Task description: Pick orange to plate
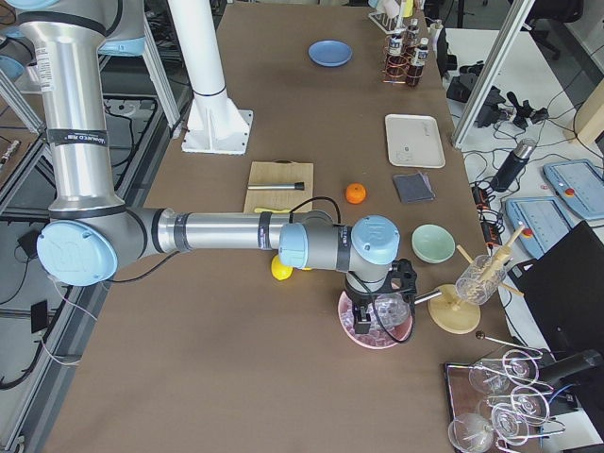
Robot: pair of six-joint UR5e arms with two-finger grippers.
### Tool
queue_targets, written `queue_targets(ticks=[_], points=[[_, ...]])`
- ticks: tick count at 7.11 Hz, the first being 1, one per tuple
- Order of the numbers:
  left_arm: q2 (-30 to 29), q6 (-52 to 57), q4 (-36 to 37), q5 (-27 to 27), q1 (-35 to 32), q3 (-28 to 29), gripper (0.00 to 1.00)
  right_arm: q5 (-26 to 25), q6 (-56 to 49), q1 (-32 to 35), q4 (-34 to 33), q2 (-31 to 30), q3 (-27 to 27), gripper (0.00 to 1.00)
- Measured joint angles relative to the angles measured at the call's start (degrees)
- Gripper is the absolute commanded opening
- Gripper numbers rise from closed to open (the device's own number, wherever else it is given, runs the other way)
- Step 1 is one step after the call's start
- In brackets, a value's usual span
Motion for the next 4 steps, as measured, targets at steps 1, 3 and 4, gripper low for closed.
queue_targets(ticks=[1, 3, 4], points=[[-0.08, 0.03, -0.02, -0.02, 0.02, -0.21, 0.98, 0.00, -0.02, 0.00, 0.00, 0.06, -0.07, 1.00], [-0.81, 0.04, 0.00, -0.75, 0.20, -0.22, 0.98, 0.00, 0.02, -0.02, 0.00, 0.02, -0.12, 1.00], [-1.45, -0.73, 0.03, -1.94, 0.31, -0.07, 0.98, 0.00, 0.04, -0.02, 0.00, 0.01, -0.12, 1.00]])
